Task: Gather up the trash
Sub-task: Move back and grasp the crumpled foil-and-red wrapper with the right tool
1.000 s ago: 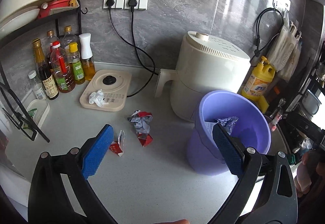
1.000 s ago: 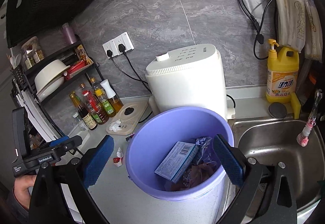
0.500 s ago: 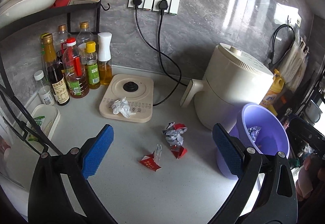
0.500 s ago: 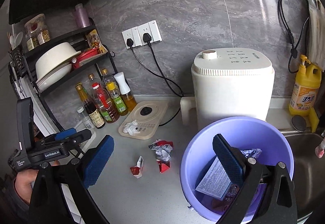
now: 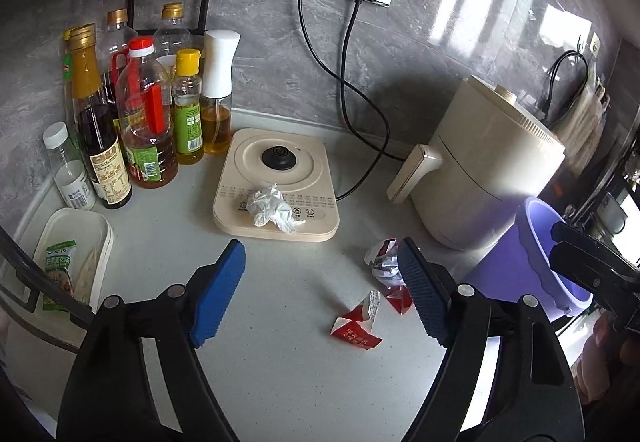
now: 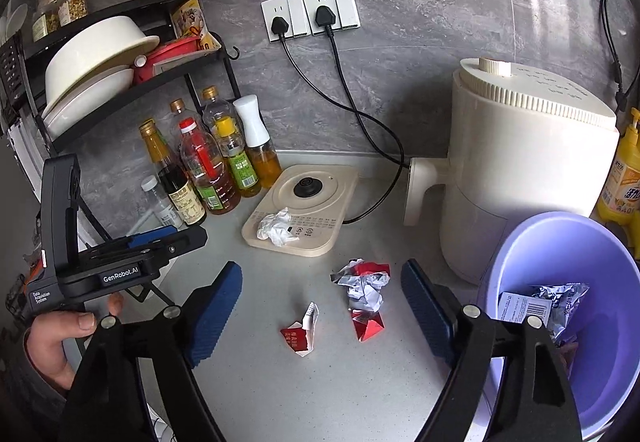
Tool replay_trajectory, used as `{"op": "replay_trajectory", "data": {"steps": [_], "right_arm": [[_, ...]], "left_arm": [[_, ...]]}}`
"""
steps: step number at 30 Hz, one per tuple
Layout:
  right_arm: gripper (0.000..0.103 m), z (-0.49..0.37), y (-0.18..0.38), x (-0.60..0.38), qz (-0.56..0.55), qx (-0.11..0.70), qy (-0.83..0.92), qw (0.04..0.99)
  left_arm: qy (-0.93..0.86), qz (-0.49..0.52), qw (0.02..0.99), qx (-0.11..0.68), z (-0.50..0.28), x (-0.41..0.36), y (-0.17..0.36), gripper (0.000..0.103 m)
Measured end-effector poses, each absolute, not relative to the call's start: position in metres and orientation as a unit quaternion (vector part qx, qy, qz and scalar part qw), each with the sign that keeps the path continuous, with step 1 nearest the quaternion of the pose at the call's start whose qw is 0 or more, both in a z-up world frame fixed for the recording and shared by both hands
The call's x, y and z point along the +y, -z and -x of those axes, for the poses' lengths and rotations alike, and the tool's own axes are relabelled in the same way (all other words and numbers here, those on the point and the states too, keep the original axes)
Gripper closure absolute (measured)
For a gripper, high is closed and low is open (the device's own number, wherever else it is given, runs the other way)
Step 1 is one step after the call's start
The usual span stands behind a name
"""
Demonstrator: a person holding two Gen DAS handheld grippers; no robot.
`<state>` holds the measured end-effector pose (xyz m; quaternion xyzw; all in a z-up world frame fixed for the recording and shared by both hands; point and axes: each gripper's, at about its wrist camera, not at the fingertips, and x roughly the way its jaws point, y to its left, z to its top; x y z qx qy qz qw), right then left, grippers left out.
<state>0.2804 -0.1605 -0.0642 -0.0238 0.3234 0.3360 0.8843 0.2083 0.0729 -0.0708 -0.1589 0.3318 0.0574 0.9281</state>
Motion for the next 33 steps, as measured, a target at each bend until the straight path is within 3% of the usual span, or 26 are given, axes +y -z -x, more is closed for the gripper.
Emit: {"op": "replay_trajectory", "data": {"steps": [14,29,31,33], "right_arm": [[0.026,-0.338,0.115,-0.097,0.069,0.395,-0.303,0.865],[0.012,-0.399,0.182,-0.067,0.116,0.460,-0.253,0.843],[0.012,-0.403,0.189,-0.065,0.122,0.467,-0.246,0.841],[0.012,-0.406,0.195,-0.065,0.123,0.470,-0.241,0.840]], "left_arm": [[-0.018,0.155,0.921,0.356,-0.280,0.114,0.115,0.034],[-0.022,0.143,0.905,0.401,-0.349,0.133,0.179,0.034],[-0.026,0.137,0.903,0.405,-0.355,0.133,0.184,0.037],[-0.026,0.135,0.900,0.413,-0.360,0.132,0.188,0.050]]}}
